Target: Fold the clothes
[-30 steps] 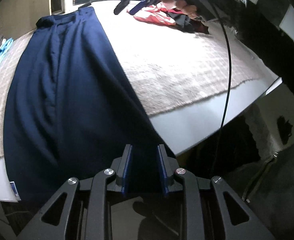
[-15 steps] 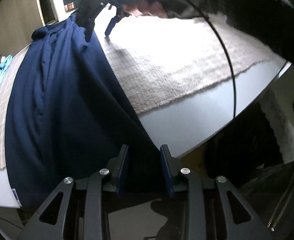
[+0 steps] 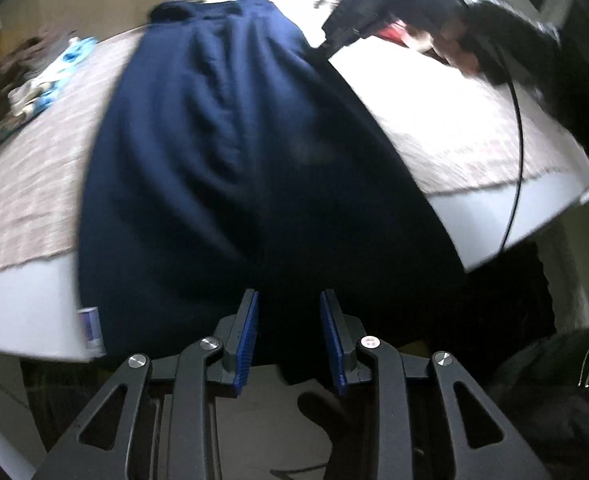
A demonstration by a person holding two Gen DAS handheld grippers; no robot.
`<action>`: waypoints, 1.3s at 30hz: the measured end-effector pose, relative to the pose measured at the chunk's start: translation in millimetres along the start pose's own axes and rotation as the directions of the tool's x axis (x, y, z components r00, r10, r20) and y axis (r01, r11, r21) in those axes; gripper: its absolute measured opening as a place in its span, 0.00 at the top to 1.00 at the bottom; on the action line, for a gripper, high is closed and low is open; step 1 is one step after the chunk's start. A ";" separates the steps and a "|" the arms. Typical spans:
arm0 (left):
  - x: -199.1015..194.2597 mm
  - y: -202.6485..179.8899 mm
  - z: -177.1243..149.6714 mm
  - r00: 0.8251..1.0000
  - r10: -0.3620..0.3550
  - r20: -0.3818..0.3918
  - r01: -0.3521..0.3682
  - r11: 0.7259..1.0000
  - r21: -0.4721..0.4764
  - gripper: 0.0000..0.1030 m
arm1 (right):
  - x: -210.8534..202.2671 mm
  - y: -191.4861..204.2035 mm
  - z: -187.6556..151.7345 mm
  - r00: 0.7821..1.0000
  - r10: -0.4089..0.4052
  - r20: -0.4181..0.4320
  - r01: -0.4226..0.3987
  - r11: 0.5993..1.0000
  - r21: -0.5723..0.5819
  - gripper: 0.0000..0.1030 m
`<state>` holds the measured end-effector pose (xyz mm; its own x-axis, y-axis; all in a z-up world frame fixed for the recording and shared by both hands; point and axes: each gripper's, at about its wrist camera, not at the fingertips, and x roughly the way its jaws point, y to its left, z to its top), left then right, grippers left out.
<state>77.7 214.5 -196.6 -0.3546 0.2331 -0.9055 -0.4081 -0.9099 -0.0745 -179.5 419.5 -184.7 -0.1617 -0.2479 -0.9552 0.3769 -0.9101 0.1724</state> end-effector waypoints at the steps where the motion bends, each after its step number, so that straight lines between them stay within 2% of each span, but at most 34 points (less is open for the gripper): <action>1: 0.8 -2.6 0.7 1.000 0.007 -0.001 -0.007 1.000 0.021 0.72 | -4.0 -7.2 -1.2 1.000 -0.003 0.008 0.002 1.000 0.013 0.97; 2: 1.3 -2.5 1.1 1.000 0.006 -0.001 -0.006 1.000 0.028 0.74 | -4.7 -14.1 -3.0 1.000 0.006 0.007 -0.006 0.999 0.033 0.97; 5: 0.6 8.6 0.1 0.999 -0.042 0.006 0.042 0.999 -0.015 0.90 | -6.2 -34.6 -8.5 0.999 0.033 0.002 -0.033 0.995 0.095 0.97; 7: 0.0 12.0 -1.4 0.998 -0.065 0.009 0.065 0.998 -0.027 0.93 | -14.0 -28.2 -18.6 0.998 0.061 0.018 -0.062 0.993 0.102 0.95; 8: 0.7 6.9 -1.3 0.998 -0.066 0.011 0.066 0.998 -0.020 0.94 | -18.0 -24.8 -23.8 0.997 0.074 0.026 -0.077 0.992 0.105 0.88; 9: 1.1 4.2 -1.3 0.998 -0.066 0.012 0.066 0.998 -0.010 0.94 | -22.0 -21.3 -28.9 0.995 0.088 0.035 -0.092 0.990 0.108 0.76; 11: 2.6 3.0 1.3 0.998 -0.064 0.013 0.064 0.998 0.000 0.94 | -23.2 -7.1 -47.8 0.993 0.116 0.036 -0.118 0.989 0.092 0.61; 13: 4.5 7.7 5.8 0.997 -0.078 0.007 0.078 0.997 -0.014 0.92 | -24.2 7.2 -67.0 0.989 0.143 0.035 -0.145 0.986 0.077 0.61; 16: 5.8 12.3 12.0 0.996 -0.090 0.005 0.091 0.996 -0.019 0.88 | -11.4 26.5 -81.4 0.992 0.125 0.009 -0.125 0.991 0.045 0.61; 19: 6.6 11.3 15.3 0.997 -0.082 0.005 0.082 0.997 0.001 0.88 | -6.9 47.7 -86.3 0.996 0.079 0.028 -0.079 0.997 -0.006 0.62; 20: 7.1 10.0 16.3 0.997 -0.074 0.002 0.074 0.997 0.011 0.89 | -5.7 52.4 -87.0 0.997 0.072 0.031 -0.071 0.997 -0.018 0.68; 21: 7.4 9.0 17.2 0.998 -0.069 -0.002 0.070 0.997 0.018 0.89 | -6.8 50.6 -87.2 0.997 0.078 0.029 -0.077 0.997 -0.012 0.98; 25: 5.2 9.3 20.0 0.997 -0.078 -0.004 0.078 0.997 0.026 0.95 | -11.7 42.0 -88.1 0.994 0.103 0.021 -0.104 0.994 0.020 0.97; 28: -0.1 12.5 22.6 0.995 -0.099 0.018 0.098 0.995 0.017 0.95 | -15.3 35.6 -88.8 0.992 0.122 0.016 -0.123 0.991 0.043 0.98; 32: 4.5 17.1 12.7 0.996 -0.093 0.002 0.093 0.996 0.003 0.95 | -19.9 32.5 -93.3 0.990 0.142 0.013 -0.142 0.987 0.073 0.95; 35: 4.1 19.9 12.6 0.993 -0.114 0.004 0.114 0.993 -0.015 0.95 | -22.7 43.0 -105.4 0.990 0.140 0.016 -0.141 0.986 0.091 0.67; 39: 0.3 17.7 9.1 0.994 -0.107 0.002 0.107 0.994 0.006 0.95 | -25.3 59.4 -125.6 0.990 0.142 0.018 -0.143 0.984 0.110 0.67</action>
<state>62.7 201.6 -194.4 -0.3109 0.3297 -0.8914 -0.4483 -0.8779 -0.1684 -38.5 413.5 -180.5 -0.1227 -0.3805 -0.9166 0.2937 -0.8961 0.3327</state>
